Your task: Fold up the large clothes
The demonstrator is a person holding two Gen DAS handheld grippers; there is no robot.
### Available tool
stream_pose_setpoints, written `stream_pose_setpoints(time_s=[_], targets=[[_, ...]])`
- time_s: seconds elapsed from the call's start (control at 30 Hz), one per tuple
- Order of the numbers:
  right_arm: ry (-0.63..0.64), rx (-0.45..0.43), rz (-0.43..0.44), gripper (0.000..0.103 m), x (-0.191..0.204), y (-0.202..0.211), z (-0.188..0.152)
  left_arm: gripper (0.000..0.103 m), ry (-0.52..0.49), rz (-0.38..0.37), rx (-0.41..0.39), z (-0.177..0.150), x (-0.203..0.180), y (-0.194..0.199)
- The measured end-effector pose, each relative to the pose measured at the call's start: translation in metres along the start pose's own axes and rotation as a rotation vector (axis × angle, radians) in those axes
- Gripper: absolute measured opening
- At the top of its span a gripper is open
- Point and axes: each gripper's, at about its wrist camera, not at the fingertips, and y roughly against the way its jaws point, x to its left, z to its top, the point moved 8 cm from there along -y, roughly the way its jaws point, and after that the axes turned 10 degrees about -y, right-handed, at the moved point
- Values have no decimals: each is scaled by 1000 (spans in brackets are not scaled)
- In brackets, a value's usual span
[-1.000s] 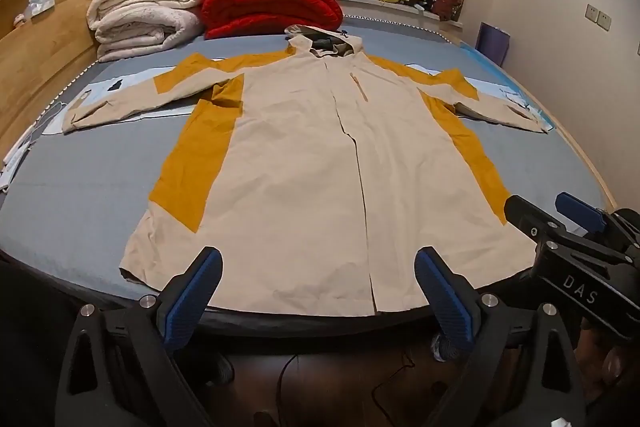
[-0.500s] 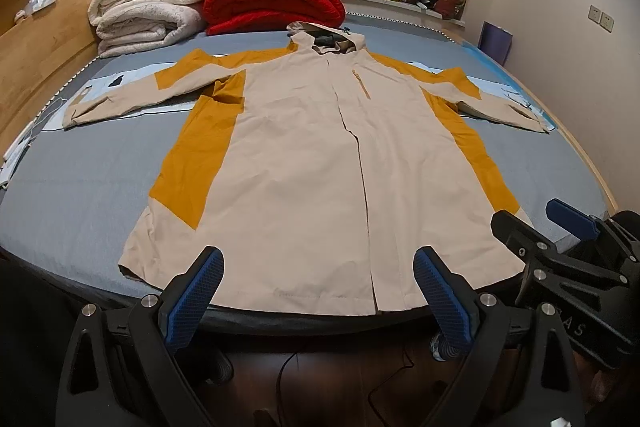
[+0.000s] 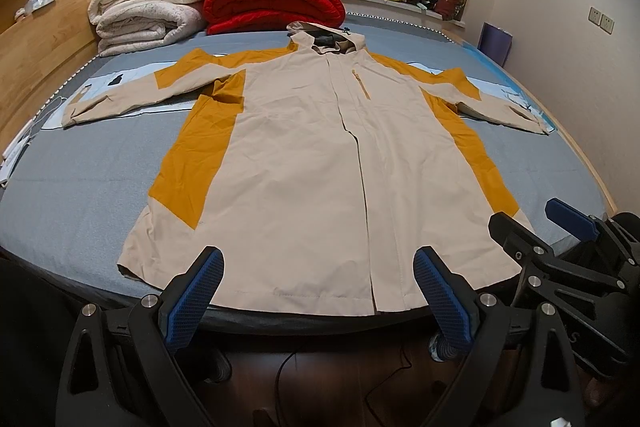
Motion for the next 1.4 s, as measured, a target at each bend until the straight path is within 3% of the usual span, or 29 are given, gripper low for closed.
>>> stream_pose_setpoints(time_s=[0.97,1.4], targets=[[1,-2,1,76,-2,0,1,92,1,-3,1,0,0,0],[-6,-3,12,76,-2,1,2,57,-37,-24,0,2,-17,6]])
